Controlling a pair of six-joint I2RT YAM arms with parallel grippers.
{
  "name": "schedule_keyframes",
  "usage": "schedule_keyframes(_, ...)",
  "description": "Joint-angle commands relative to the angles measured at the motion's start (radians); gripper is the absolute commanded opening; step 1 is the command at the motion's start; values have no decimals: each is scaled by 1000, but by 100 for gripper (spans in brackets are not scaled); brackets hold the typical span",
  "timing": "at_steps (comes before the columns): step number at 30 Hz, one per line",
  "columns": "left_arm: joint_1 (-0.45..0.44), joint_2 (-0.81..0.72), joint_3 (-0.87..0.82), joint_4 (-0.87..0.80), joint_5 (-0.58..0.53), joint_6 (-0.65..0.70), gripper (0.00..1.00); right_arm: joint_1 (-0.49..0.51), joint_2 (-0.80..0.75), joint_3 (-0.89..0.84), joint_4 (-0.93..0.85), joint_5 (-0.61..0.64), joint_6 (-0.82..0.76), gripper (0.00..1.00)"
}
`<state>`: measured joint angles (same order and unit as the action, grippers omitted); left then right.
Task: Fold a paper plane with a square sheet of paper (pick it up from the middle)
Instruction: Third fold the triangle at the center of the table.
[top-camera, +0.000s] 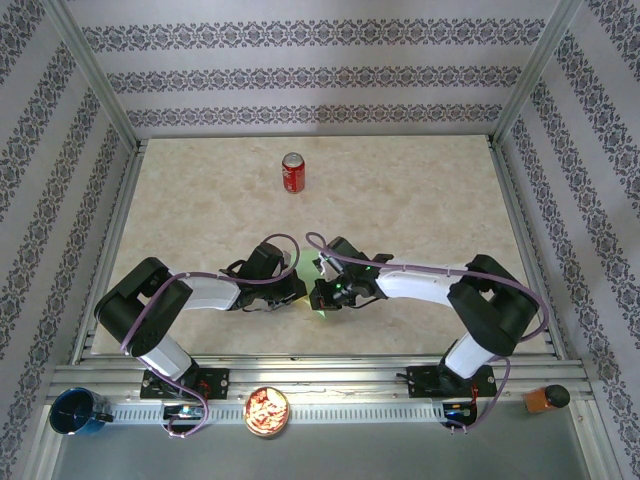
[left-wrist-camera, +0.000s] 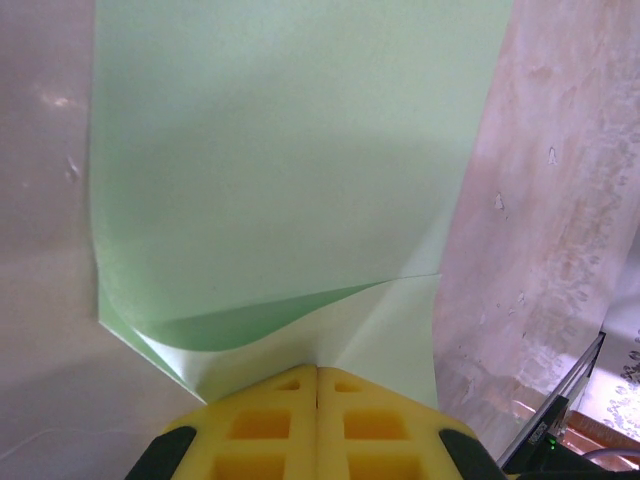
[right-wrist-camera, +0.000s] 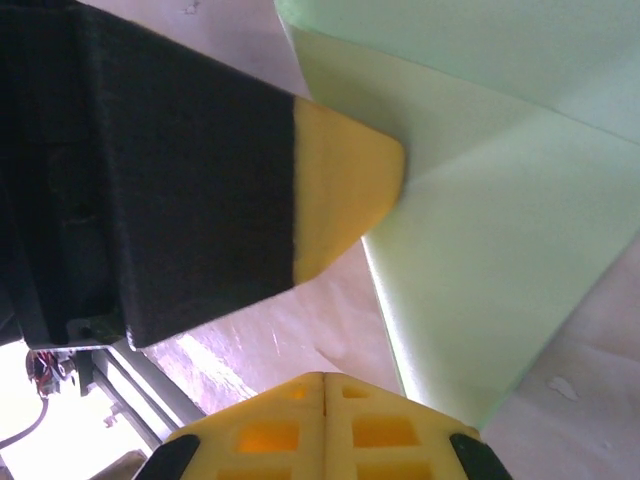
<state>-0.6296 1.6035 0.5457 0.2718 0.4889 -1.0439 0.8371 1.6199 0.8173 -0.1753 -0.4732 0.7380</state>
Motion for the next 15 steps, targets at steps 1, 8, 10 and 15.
schedule_keyframes(1,-13,3,-31,-43,-48,17,0,12,53,35,19,-12,31,6)
schedule_keyframes(8,-13,2,-37,-41,-50,15,0,19,108,2,42,-9,54,6)
schedule_keyframes(10,-13,1,-36,-41,-52,15,0,20,102,-24,51,-5,59,6)
schedule_keyframes(15,-13,9,-33,-41,-51,16,0,19,84,-76,74,-2,68,6)
